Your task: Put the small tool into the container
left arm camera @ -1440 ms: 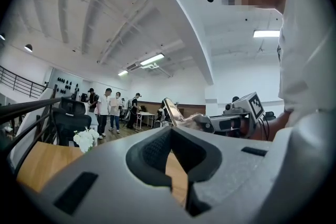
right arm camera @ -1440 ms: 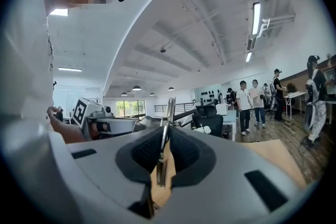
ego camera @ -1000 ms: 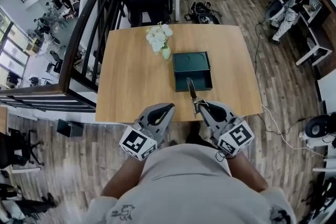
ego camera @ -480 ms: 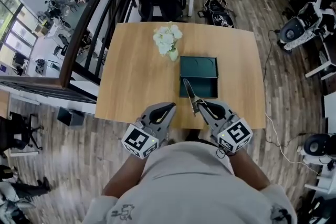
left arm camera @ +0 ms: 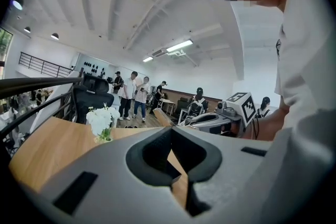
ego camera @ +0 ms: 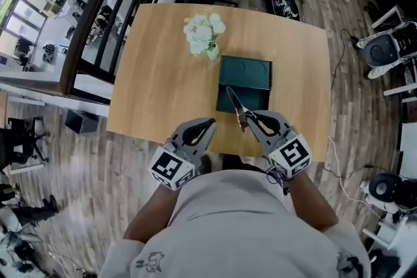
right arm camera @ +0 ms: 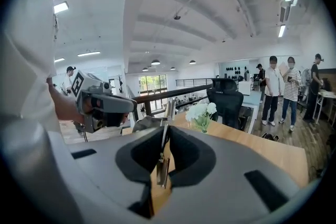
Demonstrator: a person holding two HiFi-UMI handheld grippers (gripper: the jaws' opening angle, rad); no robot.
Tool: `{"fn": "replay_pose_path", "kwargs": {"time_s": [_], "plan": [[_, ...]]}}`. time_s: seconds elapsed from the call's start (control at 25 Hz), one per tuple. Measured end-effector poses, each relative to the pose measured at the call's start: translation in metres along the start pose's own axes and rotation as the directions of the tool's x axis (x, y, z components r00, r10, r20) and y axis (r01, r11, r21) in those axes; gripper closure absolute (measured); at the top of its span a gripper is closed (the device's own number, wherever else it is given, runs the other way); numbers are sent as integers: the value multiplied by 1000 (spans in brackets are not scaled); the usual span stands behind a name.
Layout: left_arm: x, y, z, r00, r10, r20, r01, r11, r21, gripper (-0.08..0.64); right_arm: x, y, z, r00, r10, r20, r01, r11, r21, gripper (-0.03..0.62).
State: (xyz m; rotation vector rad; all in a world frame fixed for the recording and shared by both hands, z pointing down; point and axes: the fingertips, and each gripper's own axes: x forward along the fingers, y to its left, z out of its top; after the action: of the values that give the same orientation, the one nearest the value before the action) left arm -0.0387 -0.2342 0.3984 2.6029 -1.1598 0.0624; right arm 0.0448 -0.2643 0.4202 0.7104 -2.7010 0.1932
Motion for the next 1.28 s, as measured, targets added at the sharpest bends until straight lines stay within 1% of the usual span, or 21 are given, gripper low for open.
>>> {"fn": "replay_pose_path", "kwargs": {"time_s": [0.12, 0.24, 0.4, 0.6, 0.76, 0.84, 1.04, 1.16, 1.28], "plan": [[13, 5, -17, 999, 17, -33, -17, 999, -27, 555, 9, -11, -24, 996, 35, -82, -37, 999, -20, 557], [28, 17, -35, 997, 32, -67, -36, 998, -59, 555, 21, -29, -49, 989, 62, -135, -66, 998, -24, 557], [47, 24, -56, 994, 48, -101, -57, 994, -90, 555, 36, -46, -84, 972, 97, -213, -105, 994, -26, 557], [67, 31, -83, 985, 70, -155, -84, 993, -85, 555, 52, -57, -124, 936, 148, -320, -177, 982, -64, 555], [78, 41, -110, 977, 74, -198, -98, 989, -114, 555, 68, -63, -152, 905, 189, -382, -234, 969, -75, 555], [83, 47, -121, 974, 77, -212, -105, 986, -127, 555, 76, -70, -164, 891, 190, -413, -248, 965, -90, 555], [96, 58, -147, 966, 81, -246, -119, 982, -145, 555, 94, -84, -191, 847, 167, -504, -284, 945, -163, 555], [106, 62, -157, 963, 84, -258, -123, 983, -138, 555, 103, -89, -204, 833, 161, -530, -293, 940, -174, 555], [113, 67, -168, 957, 91, -275, -134, 981, -141, 555, 111, -90, -226, 807, 155, -570, -317, 928, -196, 554]]}}
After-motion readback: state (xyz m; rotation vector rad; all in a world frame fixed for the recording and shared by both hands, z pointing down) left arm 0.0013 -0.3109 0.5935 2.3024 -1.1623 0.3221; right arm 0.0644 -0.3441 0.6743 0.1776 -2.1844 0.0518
